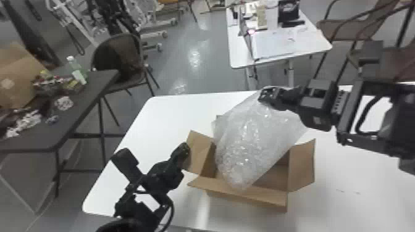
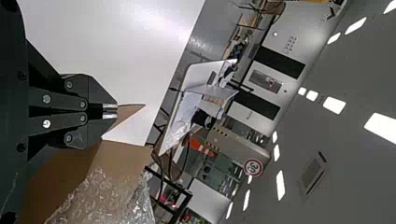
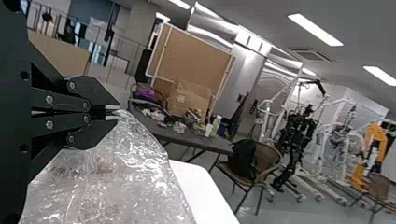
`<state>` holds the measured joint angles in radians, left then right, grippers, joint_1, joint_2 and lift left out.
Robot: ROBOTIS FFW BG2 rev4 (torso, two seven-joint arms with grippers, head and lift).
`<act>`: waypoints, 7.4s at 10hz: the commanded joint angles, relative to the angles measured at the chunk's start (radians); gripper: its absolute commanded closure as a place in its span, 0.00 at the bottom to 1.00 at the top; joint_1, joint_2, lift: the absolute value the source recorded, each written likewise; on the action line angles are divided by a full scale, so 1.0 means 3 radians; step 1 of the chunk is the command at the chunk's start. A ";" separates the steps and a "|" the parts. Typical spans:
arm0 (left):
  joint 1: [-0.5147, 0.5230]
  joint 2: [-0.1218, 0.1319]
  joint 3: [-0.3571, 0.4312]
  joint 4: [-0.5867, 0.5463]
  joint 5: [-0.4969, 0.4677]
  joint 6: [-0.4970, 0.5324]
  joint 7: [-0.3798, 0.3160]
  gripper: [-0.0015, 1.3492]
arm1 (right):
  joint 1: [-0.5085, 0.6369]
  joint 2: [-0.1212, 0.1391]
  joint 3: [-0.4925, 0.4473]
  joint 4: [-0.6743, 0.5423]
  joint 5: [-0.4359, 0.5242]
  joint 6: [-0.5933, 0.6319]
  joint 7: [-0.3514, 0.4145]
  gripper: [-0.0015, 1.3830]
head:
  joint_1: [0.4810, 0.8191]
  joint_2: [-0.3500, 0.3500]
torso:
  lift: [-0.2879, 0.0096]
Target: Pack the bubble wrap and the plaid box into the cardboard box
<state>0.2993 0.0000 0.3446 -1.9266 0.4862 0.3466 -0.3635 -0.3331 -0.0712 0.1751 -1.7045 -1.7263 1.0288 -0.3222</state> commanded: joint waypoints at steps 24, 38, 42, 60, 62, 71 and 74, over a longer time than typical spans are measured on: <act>0.0117 -0.0009 -0.0100 0.0010 0.0215 -0.0163 0.0097 0.86 | 0.0916 -0.0412 -0.1320 -0.0914 0.1761 -0.0730 0.1590 0.24 | 0.51 0.77 | 0.57; 0.0291 -0.0009 0.0017 -0.0010 0.0333 -0.0317 0.0076 0.86 | 0.2256 0.0240 -0.1954 -0.0833 0.4727 -0.1706 0.2383 0.26 | 0.63 0.49 | 0.57; 0.0281 -0.0009 0.0012 -0.0010 0.0338 -0.0317 0.0071 0.86 | 0.1928 0.0181 -0.1627 -0.0306 0.4890 -0.1900 0.2536 0.31 | 0.63 0.53 | 0.57; 0.0122 -0.0009 -0.0111 0.0082 0.0246 -0.0194 0.0035 0.86 | 0.0149 -0.0402 -0.0256 -0.0418 0.2272 -0.0280 0.2725 0.93 | 0.56 0.93 | 0.57; 0.0127 -0.0009 -0.0111 0.0087 0.0240 -0.0194 0.0035 0.86 | 0.0180 -0.0315 -0.0231 -0.0178 0.2385 -0.0326 0.2731 0.93 | 0.59 0.98 | 0.57; 0.0122 -0.0009 -0.0126 0.0092 0.0246 -0.0204 0.0035 0.86 | 0.0277 -0.0162 -0.0205 0.0446 0.2420 -0.0116 0.2669 0.51 | 0.63 0.99 | 0.57; 0.0122 -0.0009 -0.0136 0.0092 0.0240 -0.0194 0.0035 0.86 | 0.0215 -0.0172 -0.0149 0.0522 0.2293 0.0176 0.2639 0.06 | 0.63 1.00 | 0.57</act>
<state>0.3360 0.0000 0.3043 -1.8990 0.5594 0.2883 -0.3528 -0.2627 -0.1205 0.1296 -1.5491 -1.0377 1.0553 0.4689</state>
